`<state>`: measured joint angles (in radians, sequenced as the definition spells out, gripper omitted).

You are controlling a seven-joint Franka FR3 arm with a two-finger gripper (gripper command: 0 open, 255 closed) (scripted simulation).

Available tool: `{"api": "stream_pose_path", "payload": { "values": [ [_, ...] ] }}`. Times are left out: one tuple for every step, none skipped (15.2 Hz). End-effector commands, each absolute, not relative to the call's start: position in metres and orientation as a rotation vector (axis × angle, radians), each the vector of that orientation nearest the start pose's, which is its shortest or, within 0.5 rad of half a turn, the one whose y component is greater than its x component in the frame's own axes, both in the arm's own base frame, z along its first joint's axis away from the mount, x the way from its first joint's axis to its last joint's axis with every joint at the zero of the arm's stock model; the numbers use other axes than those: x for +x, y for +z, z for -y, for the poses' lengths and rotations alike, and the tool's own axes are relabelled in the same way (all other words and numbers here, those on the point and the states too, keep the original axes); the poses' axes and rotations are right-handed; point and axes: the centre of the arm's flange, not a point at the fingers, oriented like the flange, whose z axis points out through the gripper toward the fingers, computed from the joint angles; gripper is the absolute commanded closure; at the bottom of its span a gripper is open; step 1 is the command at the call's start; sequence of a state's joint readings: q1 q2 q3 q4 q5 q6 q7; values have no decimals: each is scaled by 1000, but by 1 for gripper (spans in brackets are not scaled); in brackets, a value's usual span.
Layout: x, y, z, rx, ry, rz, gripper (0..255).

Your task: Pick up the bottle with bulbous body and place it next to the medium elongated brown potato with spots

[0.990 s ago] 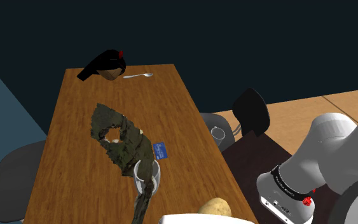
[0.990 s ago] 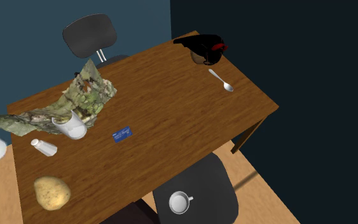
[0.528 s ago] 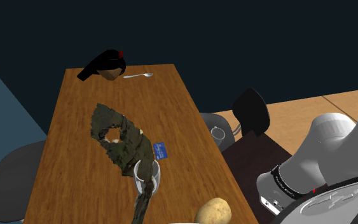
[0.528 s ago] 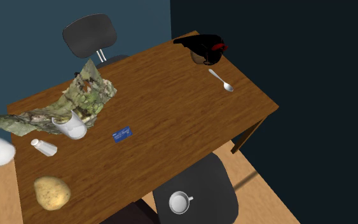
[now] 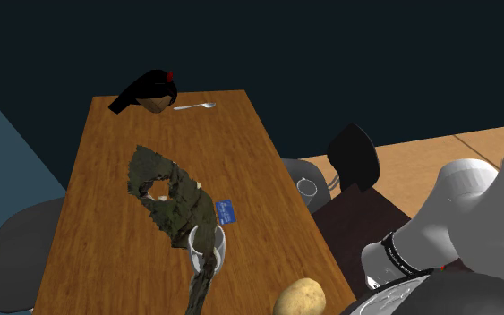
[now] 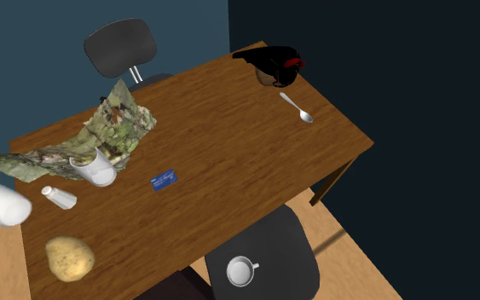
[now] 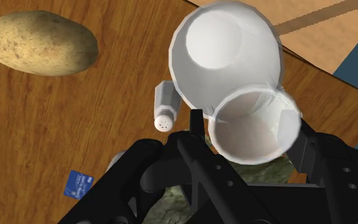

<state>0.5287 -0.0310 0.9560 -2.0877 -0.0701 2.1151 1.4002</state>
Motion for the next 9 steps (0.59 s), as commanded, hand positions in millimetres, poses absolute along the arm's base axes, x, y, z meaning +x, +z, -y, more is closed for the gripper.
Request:
{"api": "stream_pose_path", "payload": {
  "values": [
    [47, 426, -545, -3098, -142, 186, 255],
    [47, 421, -545, -3098, -142, 186, 255],
    [47, 415, -545, -3098, -142, 186, 255],
    [47, 410, -545, -3098, -142, 186, 255],
    [47, 405, -545, -3098, -142, 186, 255],
    [47, 402, -545, -3098, -142, 186, 255],
    [47, 402, -545, -3098, -142, 186, 255],
    [47, 402, -545, -3098, -142, 186, 255],
    [47, 402, -545, -3098, -142, 186, 255]
  ]
}}
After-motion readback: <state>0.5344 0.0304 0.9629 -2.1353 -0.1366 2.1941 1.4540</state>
